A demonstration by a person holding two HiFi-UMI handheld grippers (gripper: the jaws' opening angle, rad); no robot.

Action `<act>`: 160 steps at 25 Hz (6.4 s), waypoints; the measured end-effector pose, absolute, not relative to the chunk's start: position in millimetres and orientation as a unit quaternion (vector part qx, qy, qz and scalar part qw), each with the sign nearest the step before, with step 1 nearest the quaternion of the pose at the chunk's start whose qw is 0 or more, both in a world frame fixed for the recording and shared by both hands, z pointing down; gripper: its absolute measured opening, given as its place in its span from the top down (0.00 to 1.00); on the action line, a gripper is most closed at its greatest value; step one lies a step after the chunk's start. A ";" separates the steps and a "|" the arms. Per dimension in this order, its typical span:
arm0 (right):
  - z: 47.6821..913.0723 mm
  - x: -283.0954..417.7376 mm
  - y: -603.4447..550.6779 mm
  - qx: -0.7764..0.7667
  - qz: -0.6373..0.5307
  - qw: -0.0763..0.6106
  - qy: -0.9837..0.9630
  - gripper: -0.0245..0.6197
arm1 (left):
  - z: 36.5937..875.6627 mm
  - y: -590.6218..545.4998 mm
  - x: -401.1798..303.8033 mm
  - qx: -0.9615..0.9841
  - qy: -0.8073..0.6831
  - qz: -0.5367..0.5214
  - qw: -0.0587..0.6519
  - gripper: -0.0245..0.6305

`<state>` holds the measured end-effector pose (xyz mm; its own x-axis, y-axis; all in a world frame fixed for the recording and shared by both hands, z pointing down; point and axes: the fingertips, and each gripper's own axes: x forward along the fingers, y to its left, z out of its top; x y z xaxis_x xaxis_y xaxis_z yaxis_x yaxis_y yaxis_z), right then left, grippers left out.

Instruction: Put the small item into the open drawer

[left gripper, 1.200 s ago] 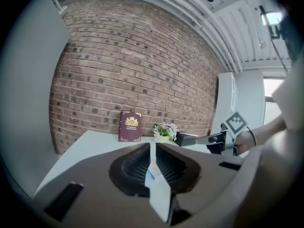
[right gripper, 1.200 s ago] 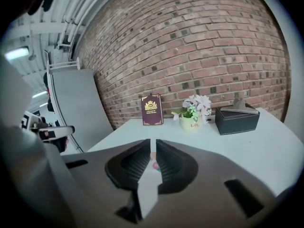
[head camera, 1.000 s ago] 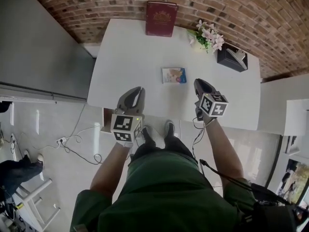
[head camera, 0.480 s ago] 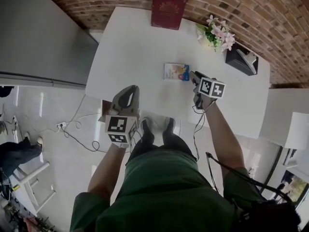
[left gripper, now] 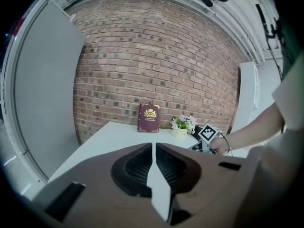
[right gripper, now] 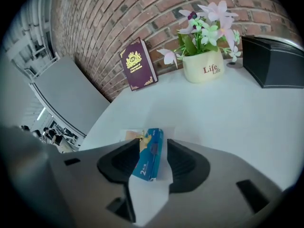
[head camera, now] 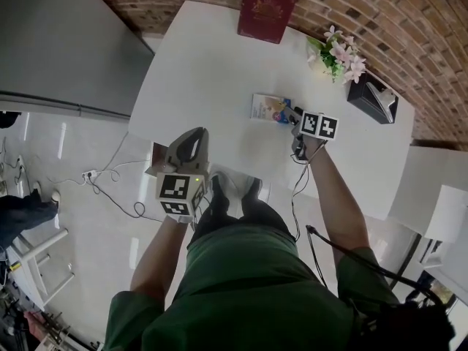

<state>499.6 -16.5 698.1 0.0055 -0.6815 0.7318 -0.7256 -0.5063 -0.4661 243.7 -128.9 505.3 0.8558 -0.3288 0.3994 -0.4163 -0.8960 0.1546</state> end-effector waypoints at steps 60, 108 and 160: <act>623.3 299.6 -115.1 0.528 0.462 -0.022 -0.712 0.91 | 501.8 -79.1 81.4 0.877 -0.426 0.170 0.144 0.94; 877.9 68.1 -133.9 0.634 0.516 0.050 -0.574 0.91 | 658.3 -125.7 -133.0 0.875 -0.337 0.279 0.205 0.94; 572.5 -0.1 -187.1 0.569 0.275 0.107 -0.768 0.87 | 512.9 -178.0 -100.6 0.893 -0.401 0.147 0.142 0.94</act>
<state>-0.1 -187.1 572.5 -0.3299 -0.8146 0.4771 -0.9322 0.2013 -0.3008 -100.6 -178.0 512.9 0.6343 -0.6751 0.3767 -0.7586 -0.6373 0.1354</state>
